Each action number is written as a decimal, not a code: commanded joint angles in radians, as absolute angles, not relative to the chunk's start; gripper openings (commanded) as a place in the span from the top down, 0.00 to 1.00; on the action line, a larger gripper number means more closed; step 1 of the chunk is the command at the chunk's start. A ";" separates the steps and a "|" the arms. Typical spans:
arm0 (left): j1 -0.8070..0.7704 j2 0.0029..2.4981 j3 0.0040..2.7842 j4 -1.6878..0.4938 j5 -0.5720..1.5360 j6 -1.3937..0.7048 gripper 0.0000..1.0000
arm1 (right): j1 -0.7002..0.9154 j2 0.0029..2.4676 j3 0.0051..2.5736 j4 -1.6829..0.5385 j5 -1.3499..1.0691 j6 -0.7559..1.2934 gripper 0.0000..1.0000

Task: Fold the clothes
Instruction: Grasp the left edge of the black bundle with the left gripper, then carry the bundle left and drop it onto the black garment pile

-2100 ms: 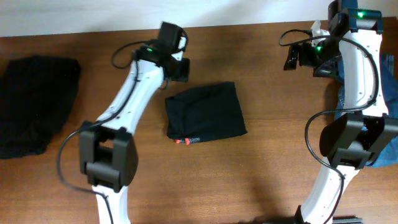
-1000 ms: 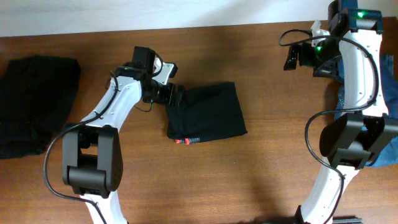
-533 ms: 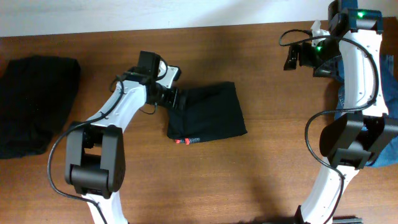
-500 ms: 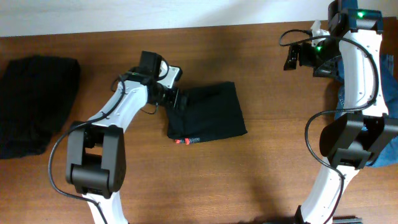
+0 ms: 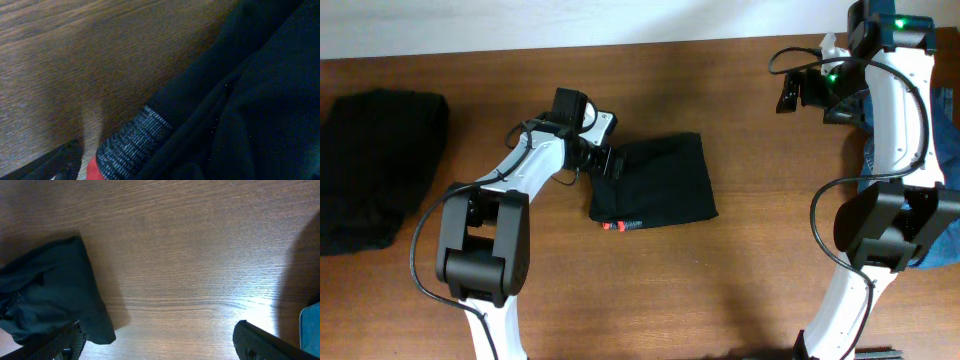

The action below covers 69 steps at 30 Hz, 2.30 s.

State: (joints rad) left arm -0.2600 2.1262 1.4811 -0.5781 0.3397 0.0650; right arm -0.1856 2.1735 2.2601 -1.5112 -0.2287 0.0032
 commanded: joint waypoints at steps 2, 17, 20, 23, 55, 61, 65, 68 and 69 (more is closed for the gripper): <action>-0.269 2.168 1.468 -0.587 0.337 0.078 0.01 | -0.187 2.147 2.276 -1.511 -0.224 0.008 0.01; -0.274 2.188 1.476 -0.601 0.381 0.078 1.00 | -0.187 2.147 2.276 -1.511 -0.224 0.008 0.01; -0.260 2.176 1.520 -0.634 0.381 0.078 1.00 | -0.187 2.147 2.276 -1.511 -0.224 0.008 0.01; -0.242 2.146 1.599 -0.709 0.381 0.078 1.00 | -0.187 2.147 2.276 -1.511 -0.224 0.008 0.01; -0.036 2.035 1.964 -0.860 0.369 -0.041 1.00 | -0.187 2.147 2.276 -1.511 -0.224 0.008 0.01; 0.049 2.035 1.980 -0.808 0.369 -0.041 1.00 | -0.187 2.147 2.276 -1.511 -0.224 0.008 0.01; 0.108 2.035 1.998 -0.772 0.369 -0.041 1.00 | -0.187 2.147 2.276 -1.511 -0.224 0.008 0.01; 0.160 2.035 2.030 -0.767 0.370 -0.058 1.00 | -0.187 2.147 2.276 -1.511 -0.224 0.008 0.01; 0.177 2.035 2.041 -0.767 0.370 -0.068 1.00 | -0.187 2.147 2.276 -1.511 -0.224 0.008 0.01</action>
